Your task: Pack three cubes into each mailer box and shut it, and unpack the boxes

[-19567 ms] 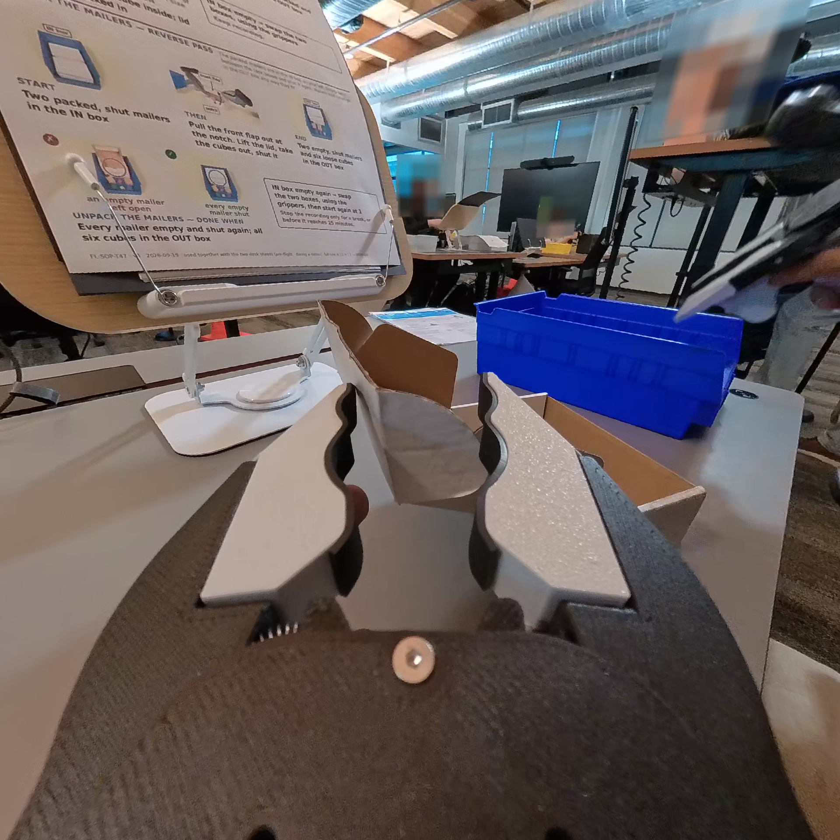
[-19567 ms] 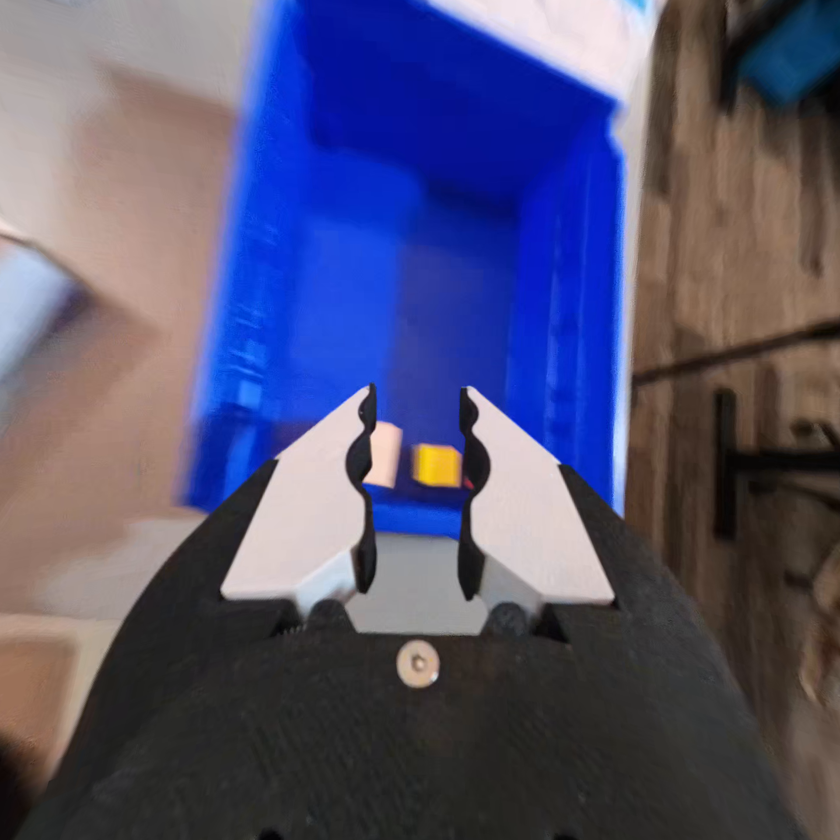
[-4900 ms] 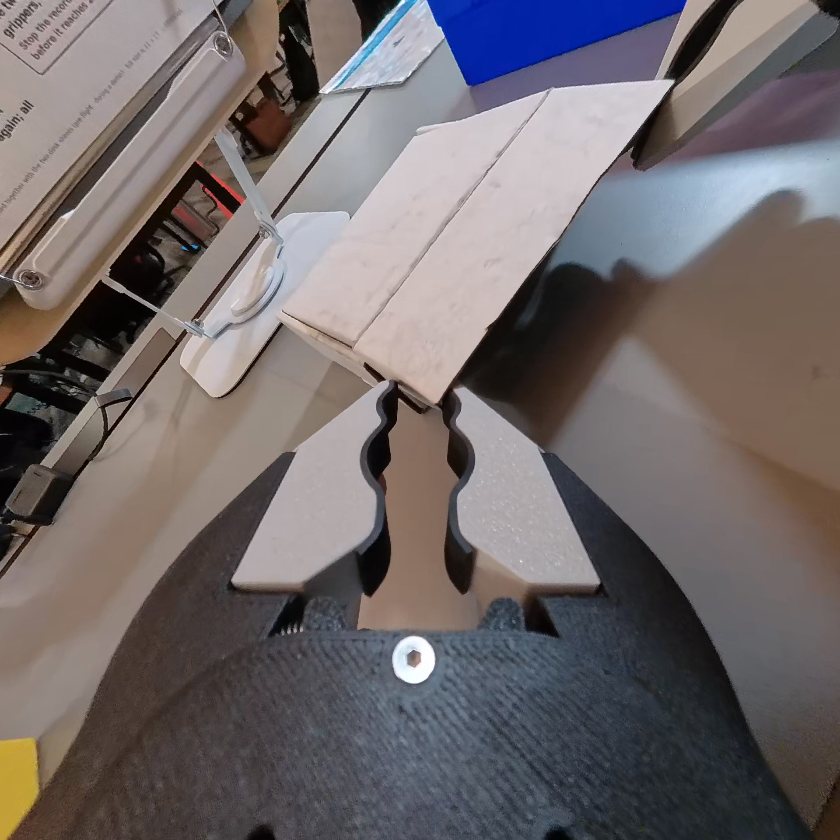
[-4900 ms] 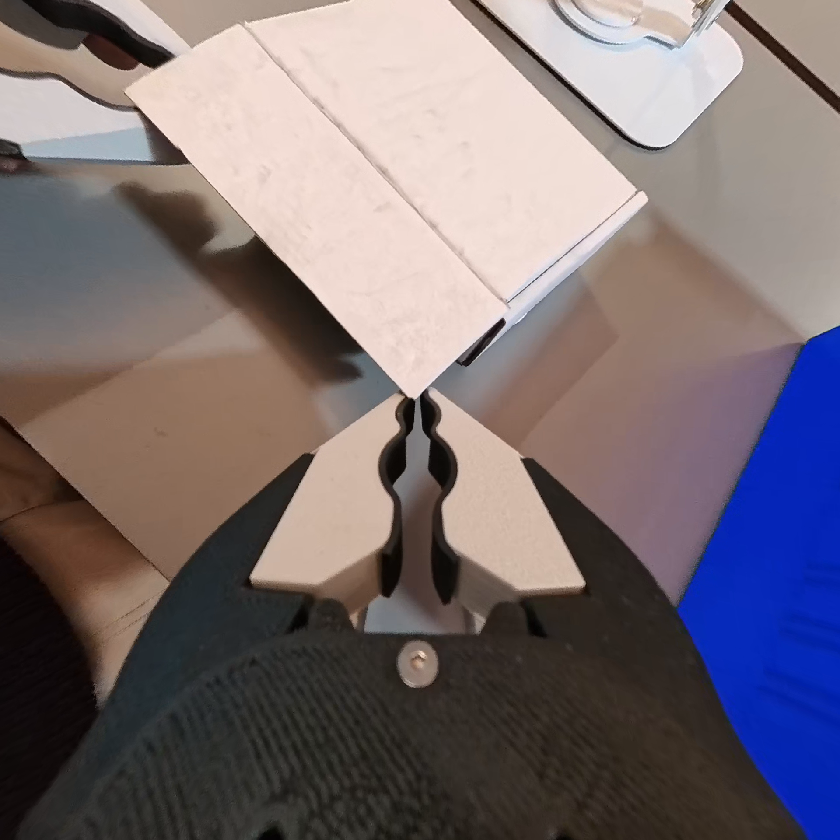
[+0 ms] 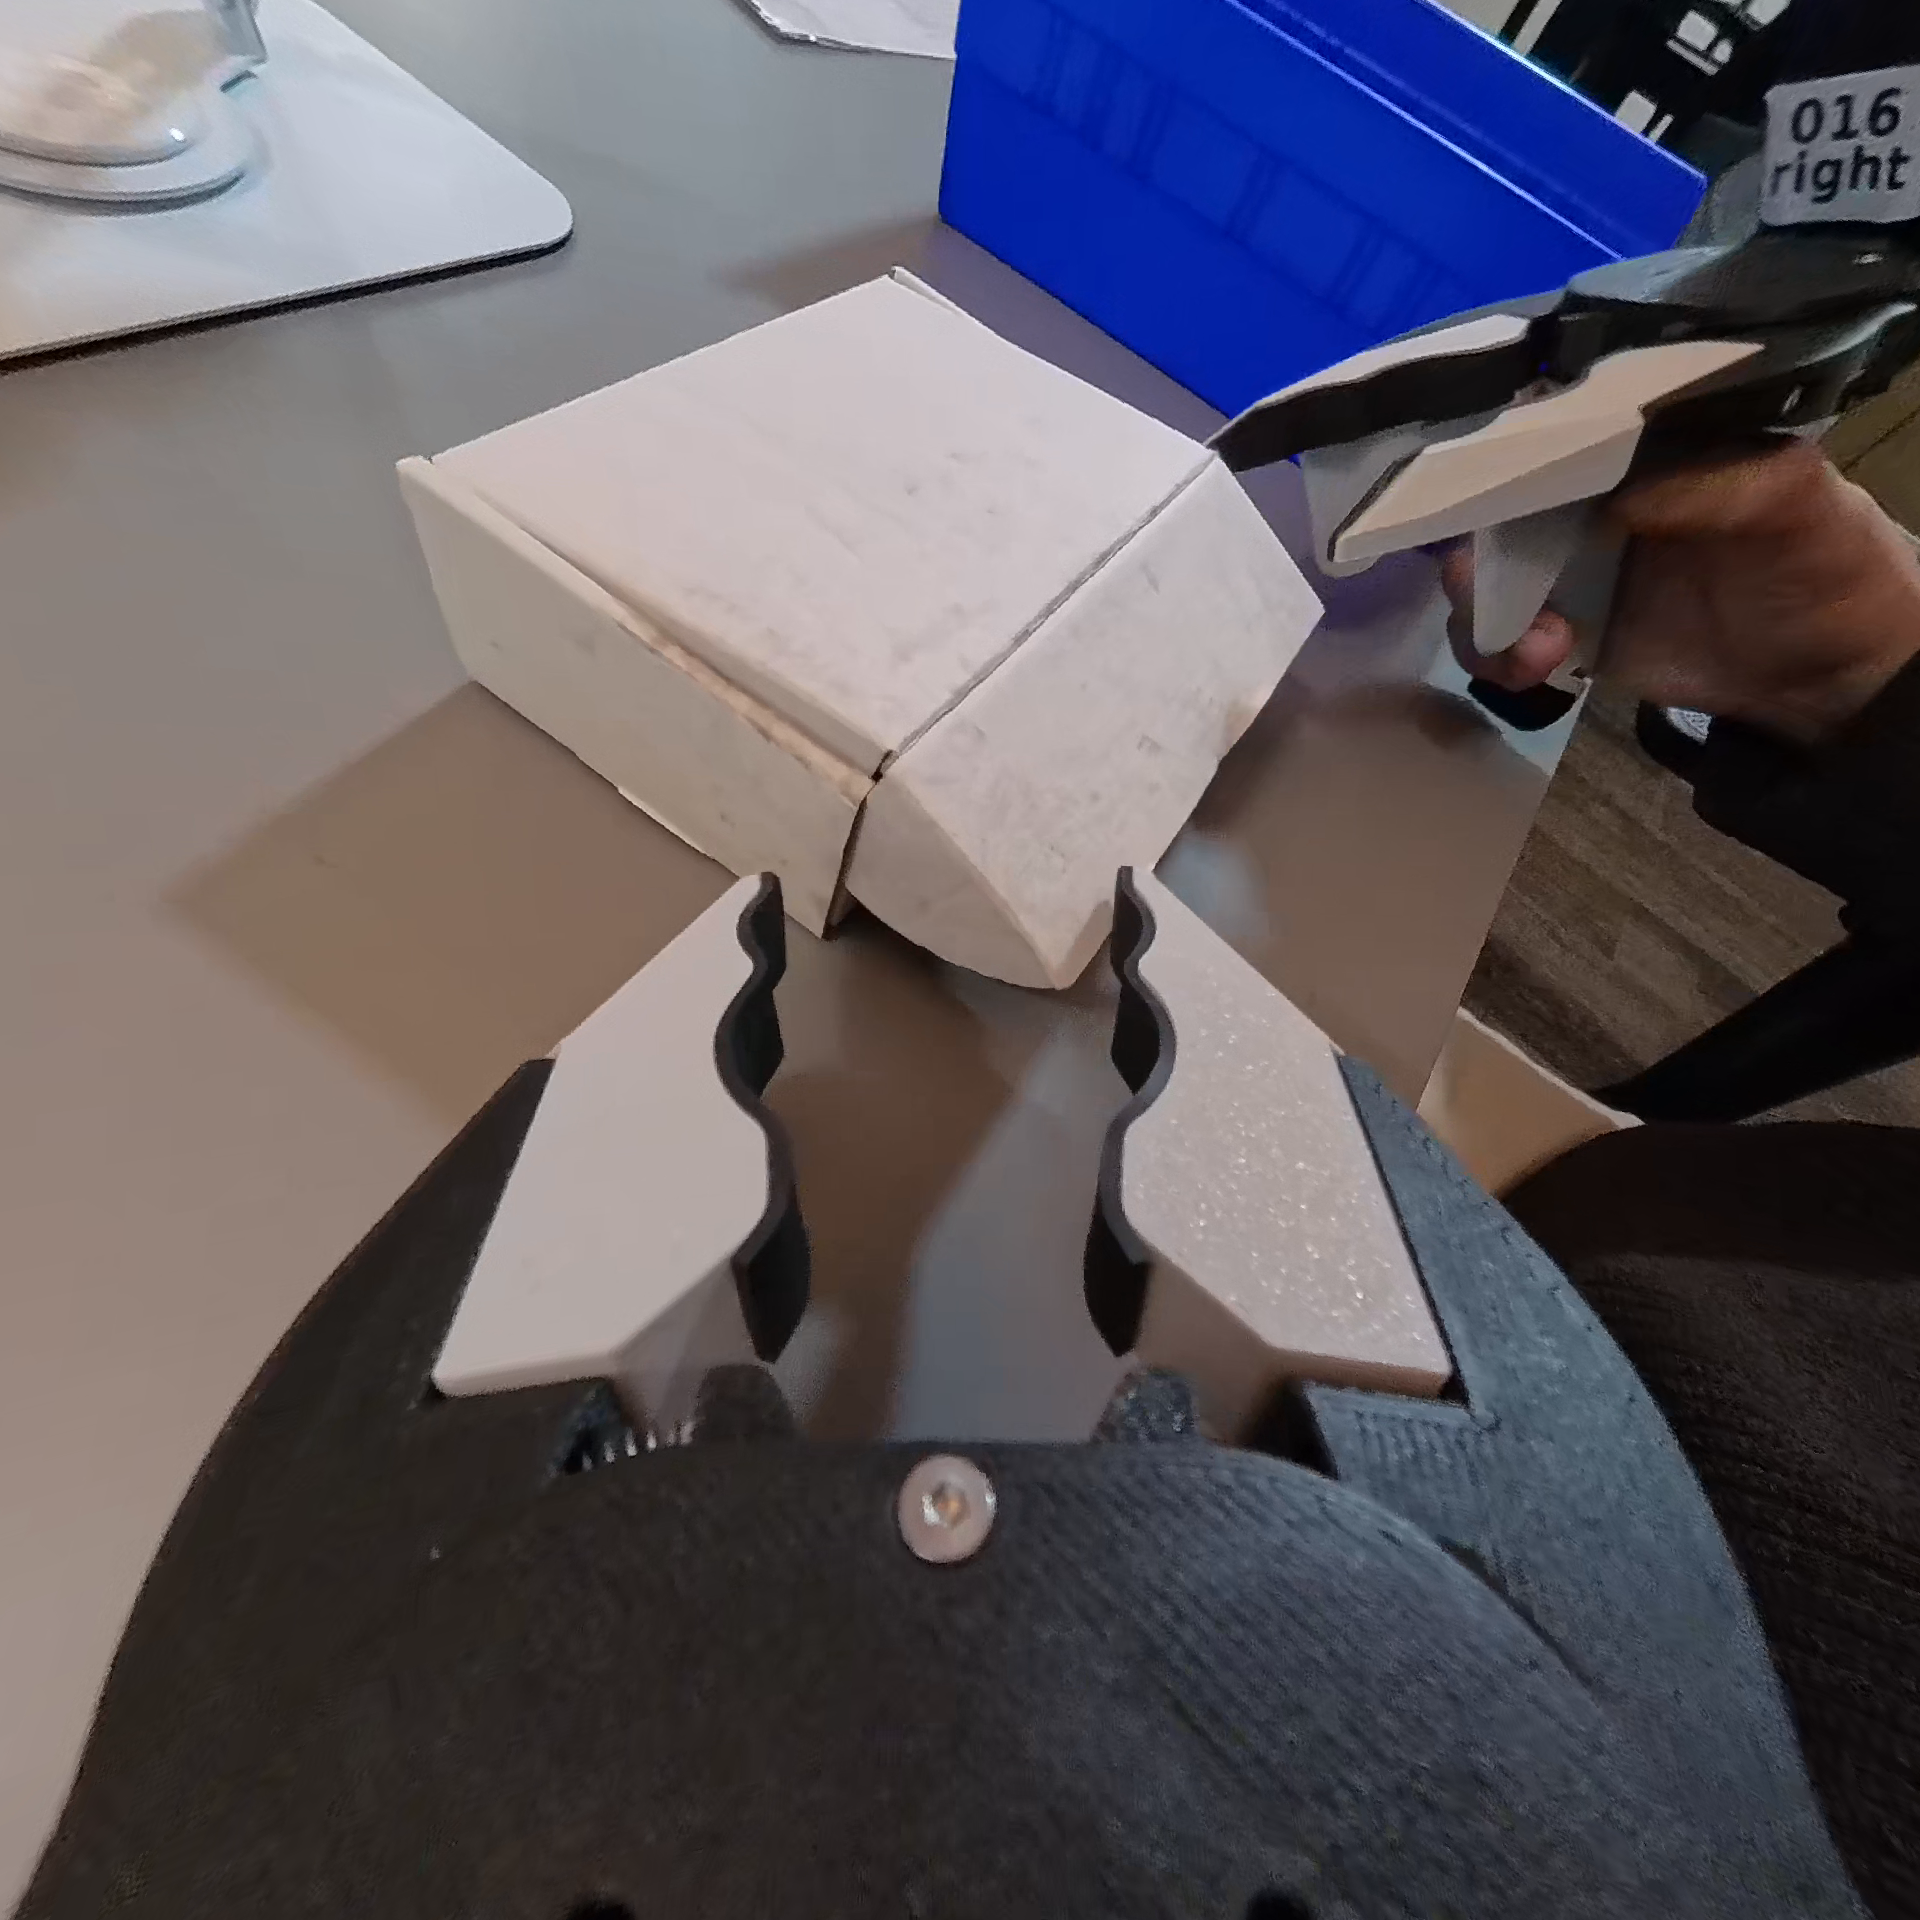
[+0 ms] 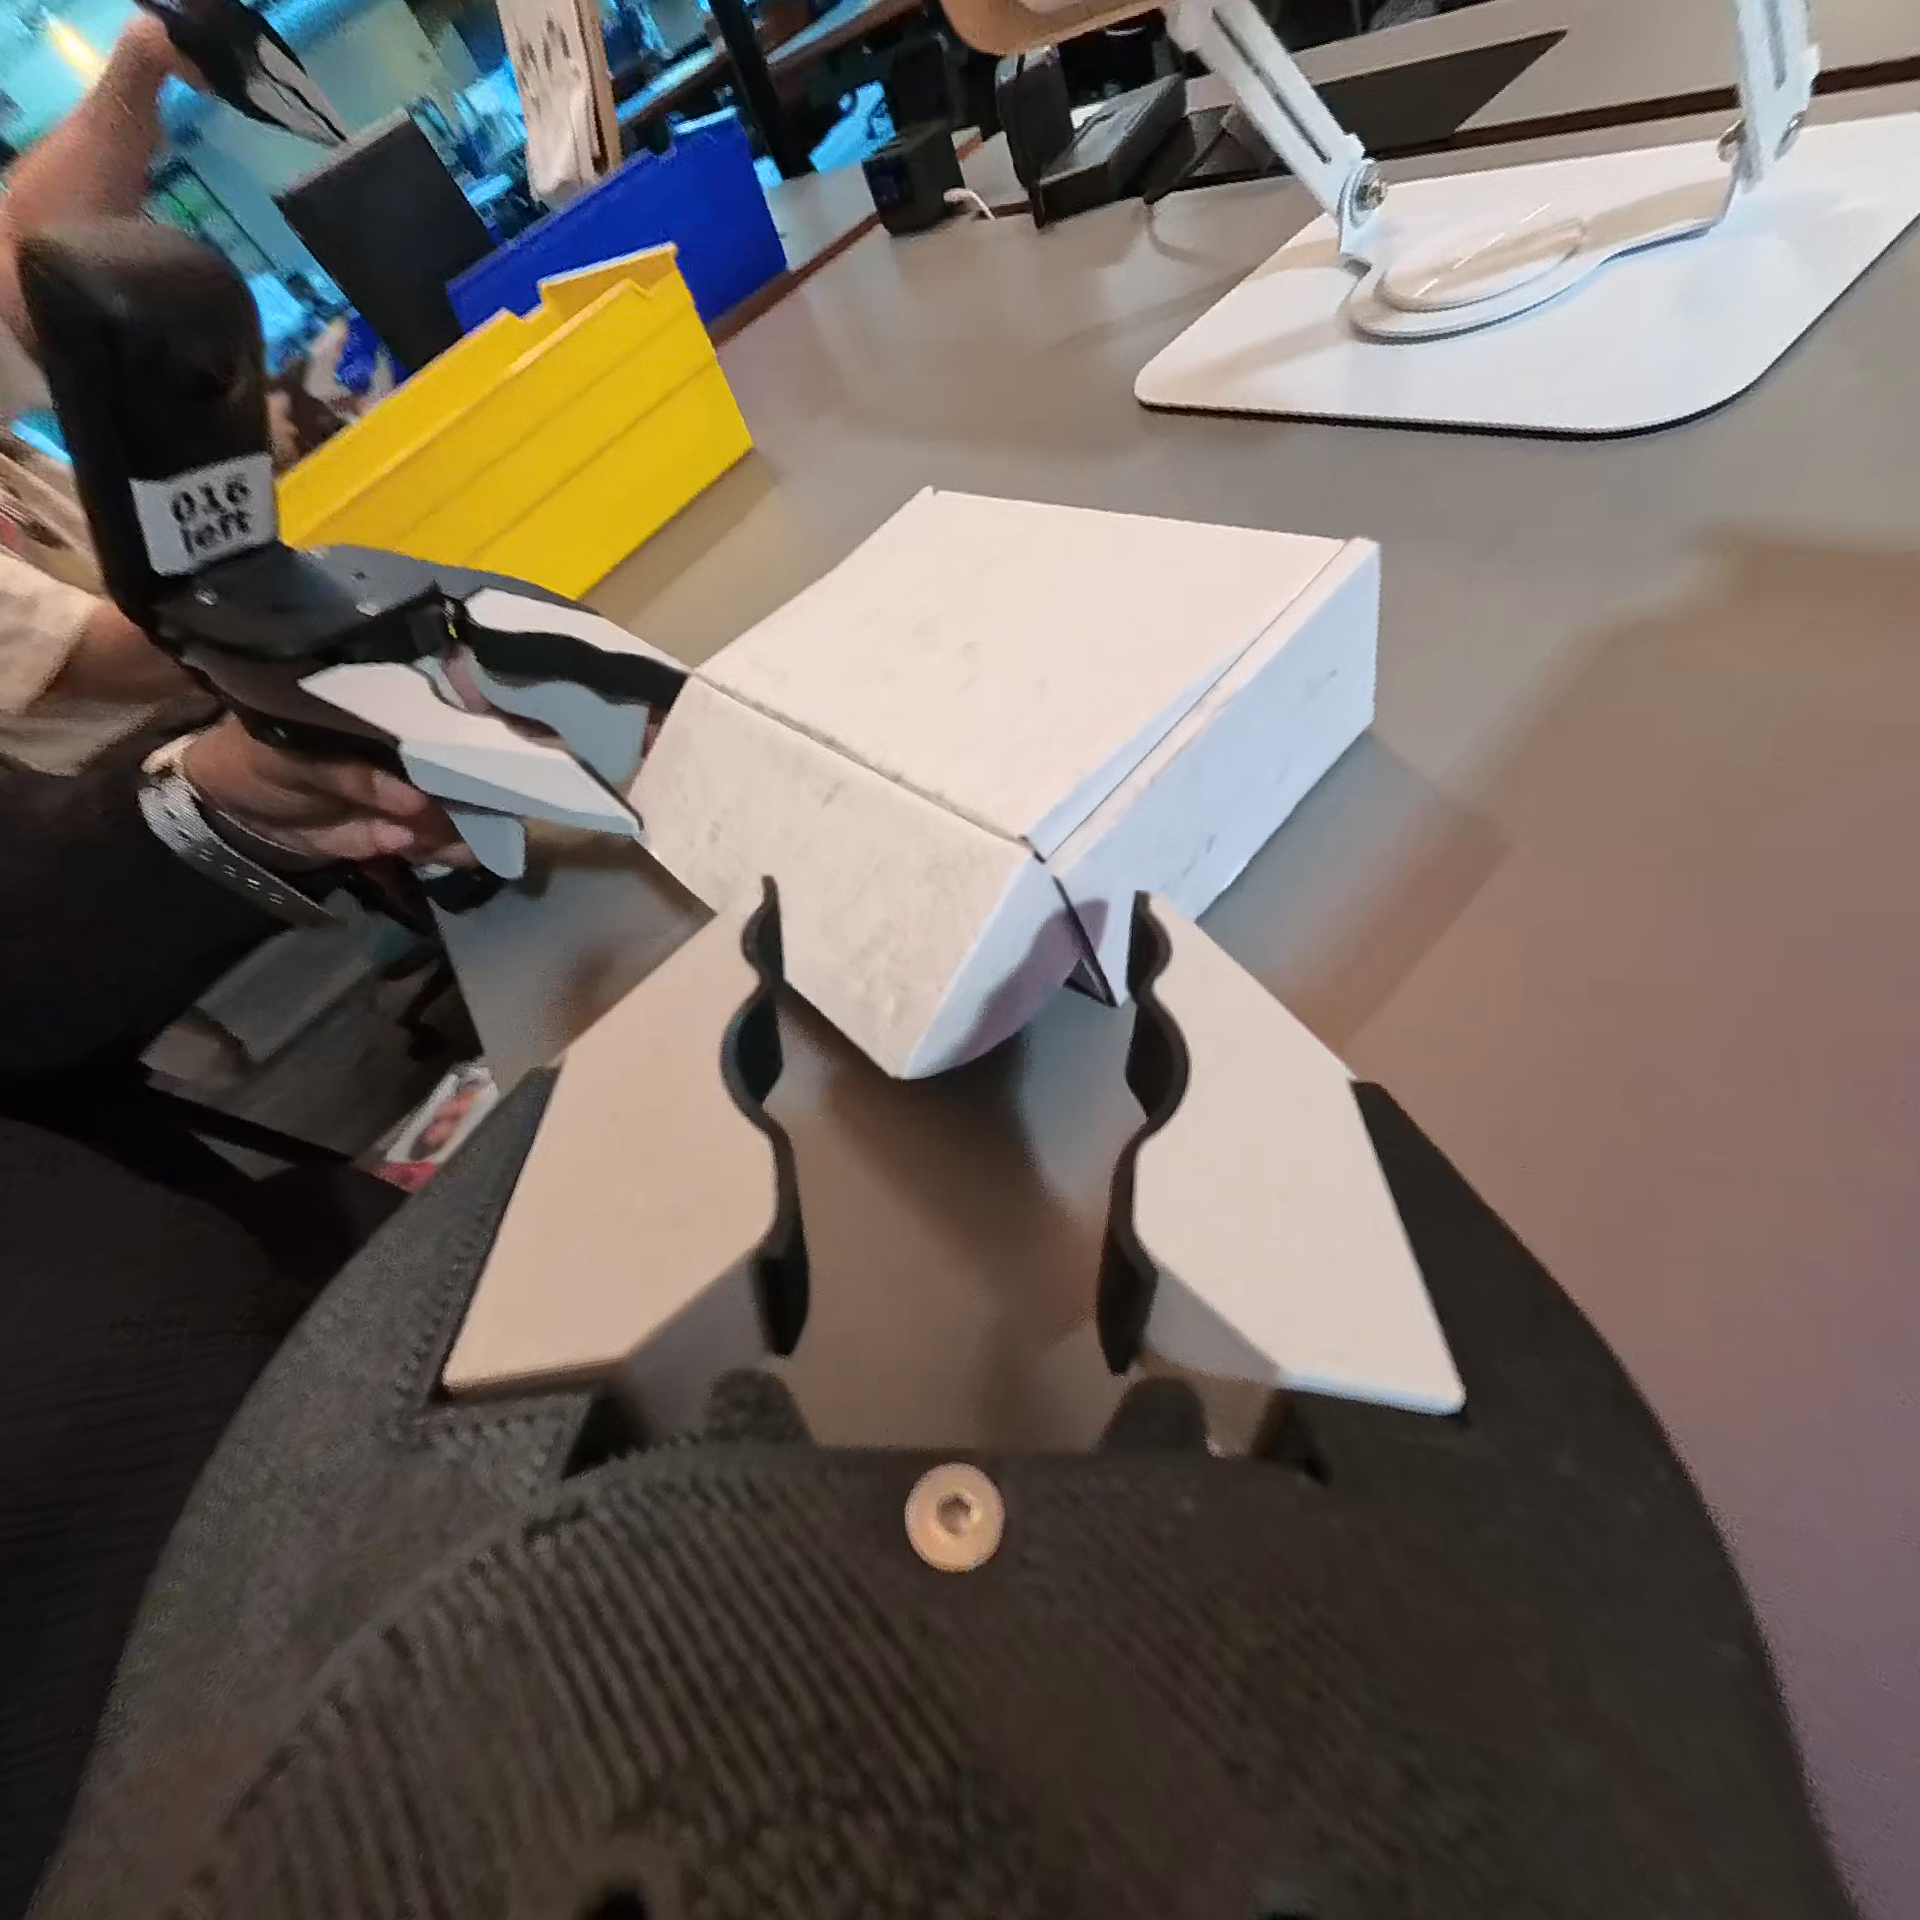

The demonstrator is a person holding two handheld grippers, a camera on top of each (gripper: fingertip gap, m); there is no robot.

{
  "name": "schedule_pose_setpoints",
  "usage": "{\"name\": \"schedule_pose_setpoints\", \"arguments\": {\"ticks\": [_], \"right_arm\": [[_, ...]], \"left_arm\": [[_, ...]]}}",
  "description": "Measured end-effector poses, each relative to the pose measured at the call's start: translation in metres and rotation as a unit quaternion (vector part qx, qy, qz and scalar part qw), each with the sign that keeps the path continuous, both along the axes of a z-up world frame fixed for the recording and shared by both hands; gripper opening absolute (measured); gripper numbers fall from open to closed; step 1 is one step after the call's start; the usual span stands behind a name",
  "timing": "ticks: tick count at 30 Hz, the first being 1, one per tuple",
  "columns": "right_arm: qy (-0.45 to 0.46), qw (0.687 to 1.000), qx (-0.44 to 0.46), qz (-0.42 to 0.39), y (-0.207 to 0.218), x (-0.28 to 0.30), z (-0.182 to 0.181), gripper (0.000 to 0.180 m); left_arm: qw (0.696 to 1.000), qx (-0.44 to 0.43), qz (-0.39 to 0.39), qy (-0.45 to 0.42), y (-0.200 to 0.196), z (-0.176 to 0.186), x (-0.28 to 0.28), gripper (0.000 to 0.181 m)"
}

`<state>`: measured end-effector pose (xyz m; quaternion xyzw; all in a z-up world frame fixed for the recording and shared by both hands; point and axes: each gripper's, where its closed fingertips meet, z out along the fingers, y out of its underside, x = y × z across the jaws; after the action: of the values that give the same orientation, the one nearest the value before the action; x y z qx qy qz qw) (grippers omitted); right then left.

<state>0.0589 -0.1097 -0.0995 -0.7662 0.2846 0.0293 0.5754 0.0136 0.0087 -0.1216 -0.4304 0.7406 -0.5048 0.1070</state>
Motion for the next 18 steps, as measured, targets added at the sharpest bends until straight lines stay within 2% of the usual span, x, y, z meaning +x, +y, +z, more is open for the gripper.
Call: {"name": "schedule_pose_setpoints", "arguments": {"ticks": [4,6,11,15,18], "right_arm": [[0.049,0.999,0.011,0.007,0.004,0.002,-0.008,0.08],[0.055,0.998,0.013,0.012,0.005,0.004,-0.009,0.079],[0.076,0.996,0.026,0.038,0.007,0.001,-0.008,0.075],[0.047,0.998,-0.004,0.048,0.01,-0.007,-0.012,0.071],[0.015,0.998,-0.043,0.053,0.008,-0.013,-0.017,0.057]], "left_arm": [[1.0,-0.008,-0.001,-0.003,-0.001,0.002,0.005,0.064],[1.0,-0.016,0.0,0.004,0.0,0.002,0.006,0.064],[0.999,-0.034,-0.007,0.035,0.0,-0.003,0.007,0.064],[0.996,-0.053,-0.02,0.064,-0.003,-0.007,0.006,0.06],[0.996,-0.064,-0.017,0.063,-0.003,-0.005,0.006,0.059]]}}
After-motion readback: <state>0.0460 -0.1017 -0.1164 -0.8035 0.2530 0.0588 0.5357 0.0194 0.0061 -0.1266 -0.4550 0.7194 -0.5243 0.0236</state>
